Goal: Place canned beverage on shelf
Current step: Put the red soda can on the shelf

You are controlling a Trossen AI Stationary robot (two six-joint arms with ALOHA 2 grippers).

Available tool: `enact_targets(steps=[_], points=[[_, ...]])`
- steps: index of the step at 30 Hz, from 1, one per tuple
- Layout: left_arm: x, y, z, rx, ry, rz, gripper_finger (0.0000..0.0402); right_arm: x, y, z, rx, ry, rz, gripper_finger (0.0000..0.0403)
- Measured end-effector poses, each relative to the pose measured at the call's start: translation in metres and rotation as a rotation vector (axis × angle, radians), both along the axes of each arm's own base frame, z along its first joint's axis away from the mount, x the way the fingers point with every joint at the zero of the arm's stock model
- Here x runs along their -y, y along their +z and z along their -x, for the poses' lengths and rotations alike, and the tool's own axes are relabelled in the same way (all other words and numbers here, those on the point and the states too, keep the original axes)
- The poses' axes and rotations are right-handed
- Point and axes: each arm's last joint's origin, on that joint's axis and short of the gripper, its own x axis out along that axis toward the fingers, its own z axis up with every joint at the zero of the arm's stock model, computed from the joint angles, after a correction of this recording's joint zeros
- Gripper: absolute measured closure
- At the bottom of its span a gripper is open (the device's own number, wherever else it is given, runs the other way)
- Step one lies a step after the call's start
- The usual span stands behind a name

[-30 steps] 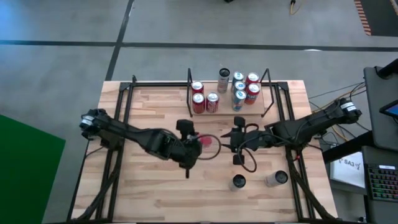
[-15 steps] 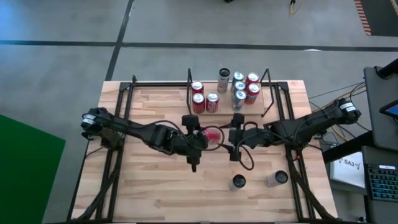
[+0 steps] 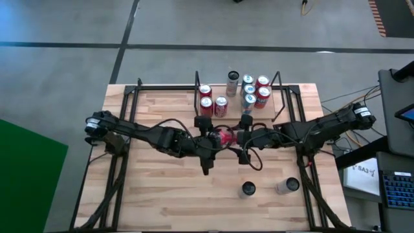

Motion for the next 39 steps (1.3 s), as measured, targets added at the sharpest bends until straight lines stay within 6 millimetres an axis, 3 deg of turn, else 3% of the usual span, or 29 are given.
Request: enact_targets(steps=[13, 20, 23, 25, 31, 39], points=[[-0.001, 0.003, -0.003, 0.025, -0.017, -0.011, 0.0116, 0.006, 0.001, -0.002, -0.005, 0.01, 0.048, 0.0078], [0.0, 0.001, -0.005, 0.02, -0.026, -0.027, 0.0116, 0.006, 0.001, -0.002, -0.006, 0.024, 0.076, 0.0126], [0.0, -0.002, -0.006, 0.013, -0.023, -0.031, 0.0116, 0.006, 0.001, -0.002, -0.008, 0.025, 0.078, 0.0126], [0.0, -0.002, -0.007, 0.011, -0.022, -0.031, 0.0116, 0.006, 0.0, -0.002, -0.008, 0.024, 0.077, 0.0116], [0.001, -0.001, -0.011, 0.046, -0.045, -0.003, 0.0116, 0.004, 0.004, -0.004, 0.022, 0.083, 0.083, 0.0023], [0.001, 0.001, -0.013, 0.061, -0.076, -0.021, 0.0116, 0.004, 0.005, -0.005, 0.032, 0.096, 0.097, 0.0024]])
